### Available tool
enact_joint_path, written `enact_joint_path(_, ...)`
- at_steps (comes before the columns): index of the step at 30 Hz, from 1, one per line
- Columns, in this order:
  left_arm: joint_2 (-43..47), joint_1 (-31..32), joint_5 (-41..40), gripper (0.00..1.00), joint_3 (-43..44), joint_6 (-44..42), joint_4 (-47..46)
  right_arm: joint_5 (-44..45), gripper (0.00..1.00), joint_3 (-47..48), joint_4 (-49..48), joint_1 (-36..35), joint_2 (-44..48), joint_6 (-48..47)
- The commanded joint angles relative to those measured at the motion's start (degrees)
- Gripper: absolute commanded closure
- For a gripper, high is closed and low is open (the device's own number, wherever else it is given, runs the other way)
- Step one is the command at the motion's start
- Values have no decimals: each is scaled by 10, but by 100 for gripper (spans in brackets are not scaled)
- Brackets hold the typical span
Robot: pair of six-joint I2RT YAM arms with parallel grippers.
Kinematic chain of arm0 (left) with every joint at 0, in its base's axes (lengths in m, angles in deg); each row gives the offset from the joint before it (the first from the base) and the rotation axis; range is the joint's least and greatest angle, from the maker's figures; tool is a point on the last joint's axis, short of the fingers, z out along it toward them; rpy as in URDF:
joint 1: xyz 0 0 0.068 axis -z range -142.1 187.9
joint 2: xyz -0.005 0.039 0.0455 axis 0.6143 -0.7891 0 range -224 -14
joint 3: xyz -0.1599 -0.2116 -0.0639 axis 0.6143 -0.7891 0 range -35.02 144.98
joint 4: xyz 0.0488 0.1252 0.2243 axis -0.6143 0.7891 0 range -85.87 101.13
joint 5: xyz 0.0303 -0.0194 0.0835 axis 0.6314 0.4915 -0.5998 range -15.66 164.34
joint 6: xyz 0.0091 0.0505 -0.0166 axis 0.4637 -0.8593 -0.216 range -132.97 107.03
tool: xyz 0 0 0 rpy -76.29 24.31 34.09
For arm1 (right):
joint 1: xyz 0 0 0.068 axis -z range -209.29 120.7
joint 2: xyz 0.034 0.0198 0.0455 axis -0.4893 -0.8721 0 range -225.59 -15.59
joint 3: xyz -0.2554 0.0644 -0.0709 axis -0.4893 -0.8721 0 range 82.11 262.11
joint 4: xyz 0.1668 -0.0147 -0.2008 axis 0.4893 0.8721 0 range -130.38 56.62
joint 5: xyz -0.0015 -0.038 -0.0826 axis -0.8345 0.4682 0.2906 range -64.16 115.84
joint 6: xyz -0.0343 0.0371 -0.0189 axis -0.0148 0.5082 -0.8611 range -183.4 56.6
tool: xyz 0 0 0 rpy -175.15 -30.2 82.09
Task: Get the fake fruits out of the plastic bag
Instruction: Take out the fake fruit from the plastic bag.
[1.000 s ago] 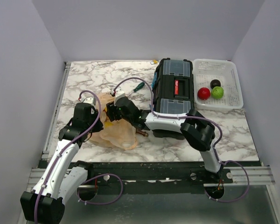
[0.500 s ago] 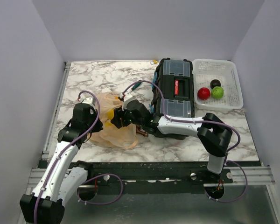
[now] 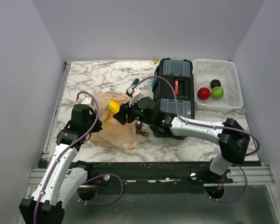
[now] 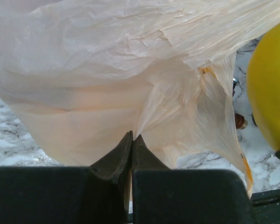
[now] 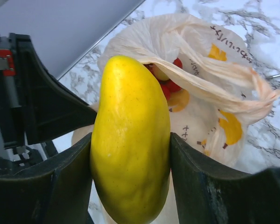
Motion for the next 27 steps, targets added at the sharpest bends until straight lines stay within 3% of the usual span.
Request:
enact_joint_path(1, 8, 0, -15, 100, -3, -7, -6, -53, 99, 1, -9, 0, -6, -10)
enact_joint_path(6, 19, 0, 6, 100, -5, -20, -11, -124, 99, 6, 2, 0, -38, 20)
enact_joint_path(12, 31, -1, 55, 100, -11, -40, -27, -92, 99, -16, -13, 0, 9, 24)
enact_joint_path(21, 39, -1, 38, 100, -13, -30, -26, 107, 99, -56, -28, 0, 135, -52)
enact_joint_path(27, 21, -1, 13, 100, -7, -20, -15, 328, 99, -58, -49, 10, 188, -122)
